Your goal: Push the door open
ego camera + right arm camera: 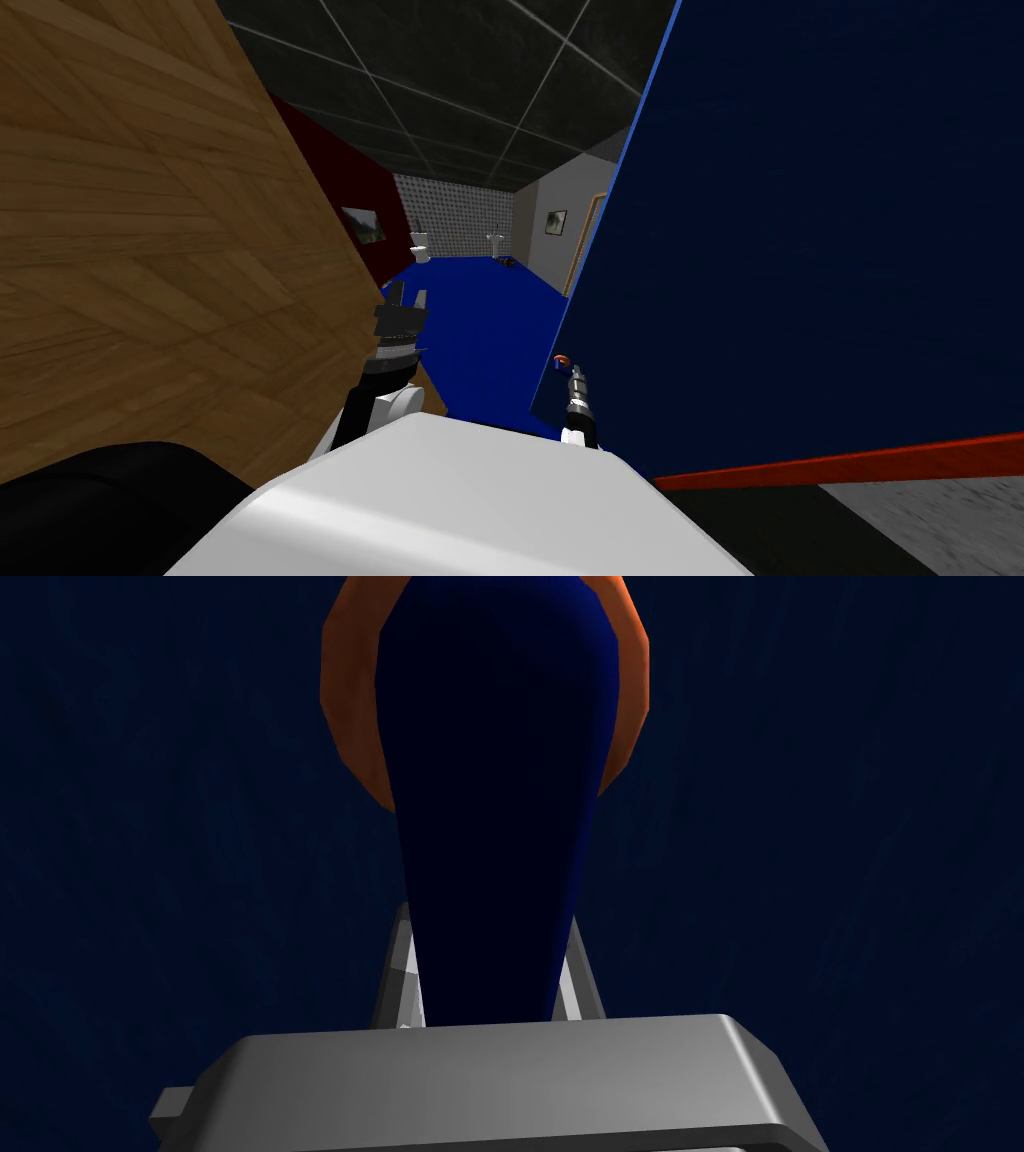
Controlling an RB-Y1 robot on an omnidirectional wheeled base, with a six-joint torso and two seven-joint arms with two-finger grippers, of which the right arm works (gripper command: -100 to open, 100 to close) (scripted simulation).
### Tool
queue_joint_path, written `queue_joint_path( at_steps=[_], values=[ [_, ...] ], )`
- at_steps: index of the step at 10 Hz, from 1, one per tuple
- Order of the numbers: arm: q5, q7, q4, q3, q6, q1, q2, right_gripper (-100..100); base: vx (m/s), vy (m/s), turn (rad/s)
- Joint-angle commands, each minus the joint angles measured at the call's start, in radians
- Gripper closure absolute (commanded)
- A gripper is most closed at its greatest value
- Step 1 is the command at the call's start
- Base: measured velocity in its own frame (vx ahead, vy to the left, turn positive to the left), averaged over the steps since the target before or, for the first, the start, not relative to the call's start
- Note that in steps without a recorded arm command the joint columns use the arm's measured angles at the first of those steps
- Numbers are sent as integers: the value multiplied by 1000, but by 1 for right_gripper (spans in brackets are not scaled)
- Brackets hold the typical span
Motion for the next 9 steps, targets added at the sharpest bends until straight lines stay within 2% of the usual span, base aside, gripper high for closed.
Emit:
queue_joint_path(
  at_steps=[1,3,4,5,7,9],
  values=[
    [-5,9,0,-10,-5,-6,18,100,166,50,-78],
    [-11,19,-1,-23,-5,-7,48,100,157,33,-70],
    [-13,16,6,-30,-5,-5,30,100,57,-6,-31],
    [-23,23,3,-48,-7,-5,1,100,120,40,-32],
    [-32,29,0,-64,-7,-5,-15,100,182,59,-46],
    [-43,37,-2,-82,-8,-4,-21,100,196,39,-49]
  ],
)
